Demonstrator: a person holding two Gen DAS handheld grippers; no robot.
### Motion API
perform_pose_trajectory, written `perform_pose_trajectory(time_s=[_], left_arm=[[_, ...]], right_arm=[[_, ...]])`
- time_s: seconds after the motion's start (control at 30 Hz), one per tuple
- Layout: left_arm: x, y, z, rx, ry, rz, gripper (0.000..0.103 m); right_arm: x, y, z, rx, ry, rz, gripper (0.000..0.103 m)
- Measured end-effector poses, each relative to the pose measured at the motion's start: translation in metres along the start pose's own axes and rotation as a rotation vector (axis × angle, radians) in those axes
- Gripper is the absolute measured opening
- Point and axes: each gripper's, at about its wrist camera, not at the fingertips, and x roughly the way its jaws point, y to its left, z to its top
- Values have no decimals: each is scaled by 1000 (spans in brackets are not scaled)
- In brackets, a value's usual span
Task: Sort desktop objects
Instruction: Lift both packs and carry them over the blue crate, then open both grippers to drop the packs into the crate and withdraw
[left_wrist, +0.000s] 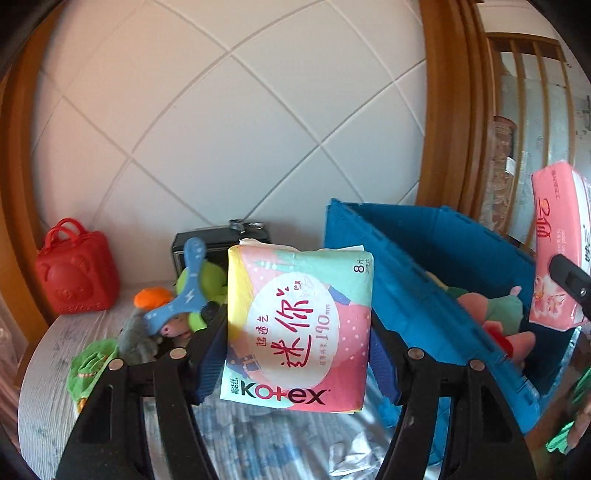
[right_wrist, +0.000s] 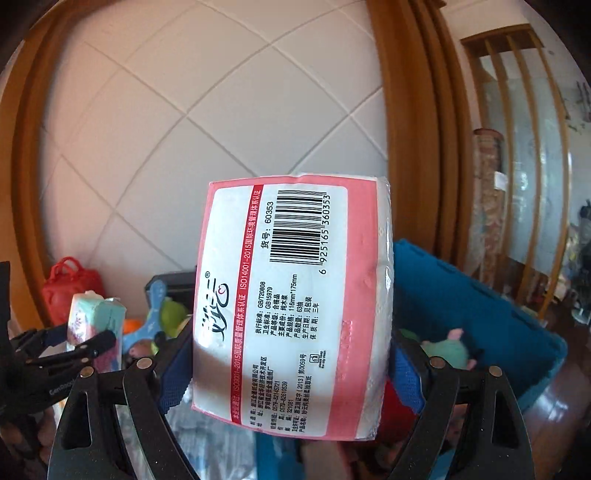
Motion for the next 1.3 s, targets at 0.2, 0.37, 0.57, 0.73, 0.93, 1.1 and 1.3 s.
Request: perform_pose_trajectory(time_s=[0.2,0.37,0.57,0.73,0.93,1.1,1.3], left_arm=[[9,-107,25,71,-25,-110,67],[14,-177,23,140,13,-163,67],[34,-211,9,193,85,-154,67],[41,-223,8,198,109,-145,67],[54,-223,5,186,167,-116,71],[48,-221,6,175,142,-120,76],[40,-220,2,189,146,-140,76]], right_arm=[[1,-84,-2,19,-24,-143,89],[15,-139,1,16,5,-202,89],[46,-167,-15,26,55,-207,89],[67,-186,-29,34,94,-205,89],[81,-193,-34,37,134,-205,96],[78,-193,-35,41,135,-205,103],[68,-191,-36,29,144,-210,103]])
